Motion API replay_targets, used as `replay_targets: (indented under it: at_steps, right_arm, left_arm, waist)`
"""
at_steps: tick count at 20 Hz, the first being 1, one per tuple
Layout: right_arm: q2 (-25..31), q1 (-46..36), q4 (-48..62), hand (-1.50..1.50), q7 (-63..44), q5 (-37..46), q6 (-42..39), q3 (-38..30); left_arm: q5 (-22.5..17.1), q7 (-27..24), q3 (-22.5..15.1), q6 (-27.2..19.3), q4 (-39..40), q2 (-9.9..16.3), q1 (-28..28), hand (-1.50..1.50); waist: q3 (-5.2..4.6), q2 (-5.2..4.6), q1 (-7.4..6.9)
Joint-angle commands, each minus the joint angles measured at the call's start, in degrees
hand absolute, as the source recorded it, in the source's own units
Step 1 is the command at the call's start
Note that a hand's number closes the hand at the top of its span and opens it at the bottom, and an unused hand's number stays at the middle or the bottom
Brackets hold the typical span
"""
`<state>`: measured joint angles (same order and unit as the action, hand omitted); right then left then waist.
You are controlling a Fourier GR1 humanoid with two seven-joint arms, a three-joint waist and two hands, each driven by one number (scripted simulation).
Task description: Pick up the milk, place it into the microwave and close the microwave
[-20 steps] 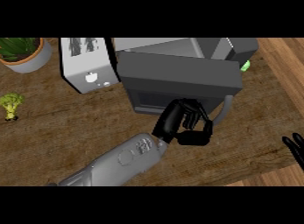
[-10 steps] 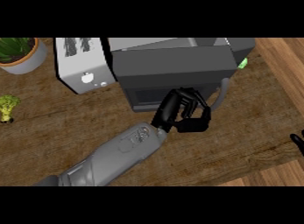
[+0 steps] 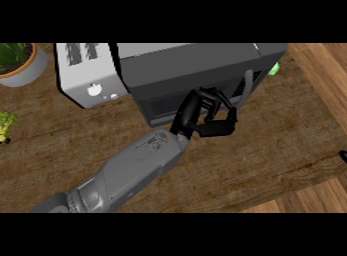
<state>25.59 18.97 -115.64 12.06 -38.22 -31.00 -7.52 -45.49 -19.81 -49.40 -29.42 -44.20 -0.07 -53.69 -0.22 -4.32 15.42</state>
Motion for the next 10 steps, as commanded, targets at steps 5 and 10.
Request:
replay_targets:
  at_steps: [5,10]
  right_arm:
    - [1.34,-0.92,-1.90,-1.50,-1.07,-2.10,-1.34,0.68]
    - [1.83,-1.17,-2.05,-1.50,-1.31,-3.55,-2.03,0.75]
  left_arm:
    - [-3.72,-4.36,3.73,-2.85,5.59,0.06,-2.85,1.50]
    - [-5.63,-7.15,3.65,-3.08,6.06,0.06,-3.27,1.50]
  waist:
    - [-0.02,-0.22,0.15]
    - [0.03,-0.61,0.35]
